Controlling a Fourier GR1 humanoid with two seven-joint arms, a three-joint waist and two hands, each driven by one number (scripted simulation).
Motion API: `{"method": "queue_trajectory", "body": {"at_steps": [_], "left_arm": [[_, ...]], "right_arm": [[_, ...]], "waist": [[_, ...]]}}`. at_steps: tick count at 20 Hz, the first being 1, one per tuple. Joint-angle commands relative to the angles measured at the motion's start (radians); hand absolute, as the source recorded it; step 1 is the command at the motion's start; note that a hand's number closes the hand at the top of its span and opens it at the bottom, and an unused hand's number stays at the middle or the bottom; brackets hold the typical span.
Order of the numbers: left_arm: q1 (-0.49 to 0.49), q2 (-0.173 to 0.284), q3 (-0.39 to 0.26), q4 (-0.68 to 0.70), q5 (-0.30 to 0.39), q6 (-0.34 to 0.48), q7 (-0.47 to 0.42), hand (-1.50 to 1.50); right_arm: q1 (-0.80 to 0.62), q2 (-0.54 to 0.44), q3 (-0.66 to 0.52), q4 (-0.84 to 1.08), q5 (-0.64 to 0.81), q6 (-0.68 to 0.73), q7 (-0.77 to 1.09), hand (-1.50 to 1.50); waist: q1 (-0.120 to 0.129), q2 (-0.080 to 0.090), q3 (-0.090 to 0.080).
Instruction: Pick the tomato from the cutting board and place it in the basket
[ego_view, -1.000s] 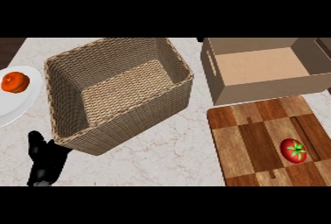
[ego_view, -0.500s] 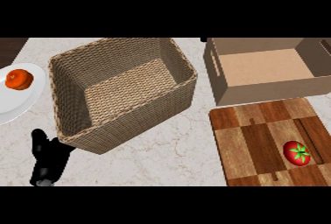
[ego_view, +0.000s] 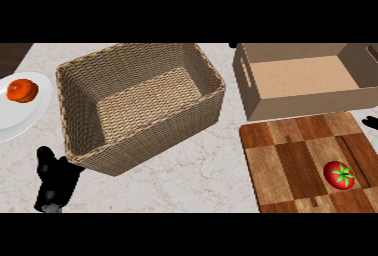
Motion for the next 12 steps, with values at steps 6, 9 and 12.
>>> {"method": "queue_trajectory", "body": {"at_steps": [6,9,12], "left_arm": [[0.058,-0.024,-0.006,0.115,-0.024,-0.032,-0.017,0.00],[0.077,0.007,-0.008,0.030,-0.031,-0.038,0.027,0.00],[0.042,-0.044,-0.031,0.054,-0.059,-0.002,0.042,0.00]], "right_arm": [[0.033,0.070,0.035,0.021,0.128,-0.047,-0.094,-1.50],[0.020,0.080,0.066,0.130,0.221,-0.099,-0.169,-1.50],[0.030,0.109,0.075,0.097,0.235,-0.100,-0.152,-1.50]], "waist": [[-0.006,0.008,-0.011],[0.006,0.009,-0.010],[-0.005,0.008,-0.011]]}}
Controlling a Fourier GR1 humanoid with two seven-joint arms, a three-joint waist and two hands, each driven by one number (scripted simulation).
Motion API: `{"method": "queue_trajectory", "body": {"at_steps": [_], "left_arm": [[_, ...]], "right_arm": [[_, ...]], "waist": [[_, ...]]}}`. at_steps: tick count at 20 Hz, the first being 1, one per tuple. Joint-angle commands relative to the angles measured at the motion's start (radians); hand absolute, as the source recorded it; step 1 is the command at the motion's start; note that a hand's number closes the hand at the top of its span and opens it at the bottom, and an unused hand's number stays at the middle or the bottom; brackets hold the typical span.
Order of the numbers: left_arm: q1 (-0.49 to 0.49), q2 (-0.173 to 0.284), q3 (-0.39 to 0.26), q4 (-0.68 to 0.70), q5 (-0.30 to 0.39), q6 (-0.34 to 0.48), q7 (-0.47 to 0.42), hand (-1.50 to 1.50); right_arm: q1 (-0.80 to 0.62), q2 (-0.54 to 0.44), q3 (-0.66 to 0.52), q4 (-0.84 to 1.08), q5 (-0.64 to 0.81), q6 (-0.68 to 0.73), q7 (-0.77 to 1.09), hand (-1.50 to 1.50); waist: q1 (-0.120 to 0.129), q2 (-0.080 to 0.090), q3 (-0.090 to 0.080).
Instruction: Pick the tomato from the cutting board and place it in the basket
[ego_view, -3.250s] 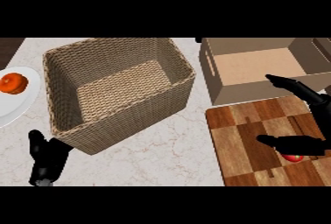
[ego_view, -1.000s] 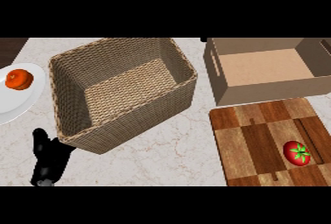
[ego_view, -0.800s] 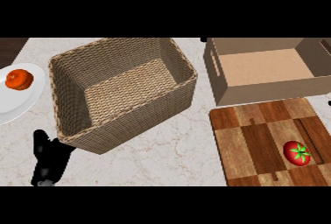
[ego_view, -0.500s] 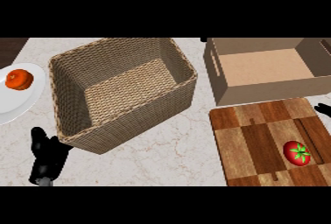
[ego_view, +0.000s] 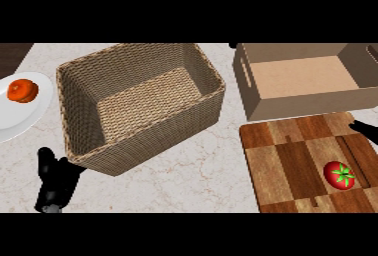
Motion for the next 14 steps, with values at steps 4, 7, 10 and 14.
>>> {"method": "queue_trajectory", "body": {"at_steps": [4,7,10,14], "left_arm": [[0.045,-0.020,-0.018,0.083,-0.021,-0.024,0.014,0.00],[0.099,0.001,0.009,0.071,0.005,-0.075,-0.041,0.00],[0.033,-0.039,-0.008,0.118,-0.029,-0.029,-0.016,0.00],[0.085,-0.006,-0.003,0.031,-0.024,-0.049,0.022,0.00]], "right_arm": [[-0.011,0.079,0.049,0.075,0.089,-0.075,-0.075,-1.50],[-0.045,0.106,0.083,0.123,0.139,-0.106,-0.088,-1.50],[0.013,0.088,0.095,0.080,0.166,-0.090,-0.095,-1.50],[-0.064,0.074,0.100,0.157,0.188,-0.034,-0.060,-1.50]], "waist": [[-0.002,0.010,-0.011],[0.006,0.011,-0.011],[-0.012,0.010,-0.012],[0.005,0.010,-0.011]]}}
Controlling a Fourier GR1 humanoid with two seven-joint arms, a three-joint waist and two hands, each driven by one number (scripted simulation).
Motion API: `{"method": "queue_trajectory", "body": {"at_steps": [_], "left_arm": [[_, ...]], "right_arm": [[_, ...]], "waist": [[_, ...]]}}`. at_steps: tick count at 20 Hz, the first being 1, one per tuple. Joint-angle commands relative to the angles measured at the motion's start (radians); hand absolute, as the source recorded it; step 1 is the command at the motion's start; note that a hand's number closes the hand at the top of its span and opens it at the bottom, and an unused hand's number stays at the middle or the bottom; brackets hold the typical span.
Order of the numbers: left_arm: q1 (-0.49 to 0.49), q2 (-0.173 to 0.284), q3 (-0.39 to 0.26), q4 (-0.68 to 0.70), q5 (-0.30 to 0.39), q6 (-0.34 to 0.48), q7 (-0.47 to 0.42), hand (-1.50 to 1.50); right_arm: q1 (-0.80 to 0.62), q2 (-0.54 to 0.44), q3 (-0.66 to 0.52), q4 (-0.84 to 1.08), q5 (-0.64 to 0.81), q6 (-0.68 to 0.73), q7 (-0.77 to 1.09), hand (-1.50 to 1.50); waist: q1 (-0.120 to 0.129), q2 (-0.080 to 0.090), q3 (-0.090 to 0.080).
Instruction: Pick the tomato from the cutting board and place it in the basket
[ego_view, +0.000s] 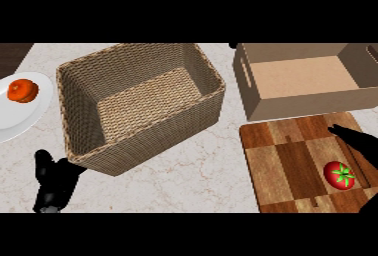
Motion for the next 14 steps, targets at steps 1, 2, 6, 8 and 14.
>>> {"method": "queue_trajectory", "body": {"at_steps": [1,2,6,8,14], "left_arm": [[0.025,-0.041,-0.055,0.058,-0.061,0.046,0.060,0.00],[0.033,-0.018,-0.032,0.025,-0.042,0.028,0.074,0.00],[0.006,0.000,0.000,0.076,-0.009,-0.024,0.078,0.00],[-0.001,-0.032,-0.009,0.129,-0.025,-0.017,0.030,0.00],[0.040,-0.019,-0.002,0.065,-0.043,-0.015,0.042,0.00]], "right_arm": [[-0.003,0.021,0.045,0.033,0.065,-0.001,0.029,-1.50],[-0.028,-0.002,0.022,0.054,0.050,0.033,0.014,-1.50],[0.010,0.052,0.054,0.053,0.091,-0.020,0.015,-1.50],[0.026,0.039,0.040,0.062,0.093,-0.028,-0.026,-1.50],[-0.018,0.080,0.062,0.129,0.138,-0.058,-0.041,-1.50]], "waist": [[-0.001,0.011,-0.011],[0.002,0.010,-0.011],[-0.006,0.011,-0.011],[-0.011,0.011,-0.011],[0.001,0.011,-0.011]]}}
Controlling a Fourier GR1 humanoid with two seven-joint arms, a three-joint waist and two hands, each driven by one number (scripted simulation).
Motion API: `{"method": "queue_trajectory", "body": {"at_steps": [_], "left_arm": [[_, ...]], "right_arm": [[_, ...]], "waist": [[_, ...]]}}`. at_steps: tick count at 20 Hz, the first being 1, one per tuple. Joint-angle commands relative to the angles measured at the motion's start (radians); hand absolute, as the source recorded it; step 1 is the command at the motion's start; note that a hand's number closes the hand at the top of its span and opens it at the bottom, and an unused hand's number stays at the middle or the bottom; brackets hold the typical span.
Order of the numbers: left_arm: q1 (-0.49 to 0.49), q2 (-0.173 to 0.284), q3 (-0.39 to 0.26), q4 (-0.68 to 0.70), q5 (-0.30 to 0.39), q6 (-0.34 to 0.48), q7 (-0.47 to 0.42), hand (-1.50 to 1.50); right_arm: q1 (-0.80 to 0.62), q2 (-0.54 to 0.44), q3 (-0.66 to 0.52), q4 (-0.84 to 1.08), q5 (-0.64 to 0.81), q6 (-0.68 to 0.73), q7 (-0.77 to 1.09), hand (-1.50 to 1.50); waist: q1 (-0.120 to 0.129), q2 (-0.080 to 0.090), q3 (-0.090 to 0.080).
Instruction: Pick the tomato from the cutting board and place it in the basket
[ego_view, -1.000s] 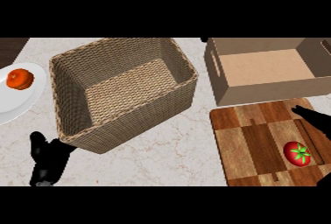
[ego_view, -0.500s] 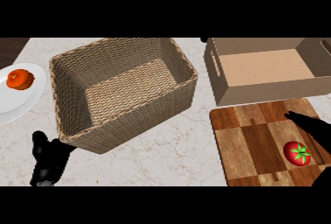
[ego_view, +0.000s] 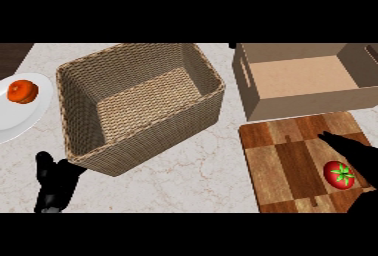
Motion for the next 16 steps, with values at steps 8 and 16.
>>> {"method": "queue_trajectory", "body": {"at_steps": [8,16], "left_arm": [[0.008,-0.017,-0.006,0.107,-0.019,-0.026,0.035,0.00],[0.060,-0.014,-0.007,0.043,-0.027,-0.037,0.046,0.00]], "right_arm": [[-0.038,-0.032,0.004,0.146,0.098,-0.096,-0.163,1.50],[-0.010,-0.006,0.045,0.136,0.198,-0.210,-0.205,1.50]], "waist": [[0.004,0.015,-0.013],[0.002,0.011,-0.013]]}}
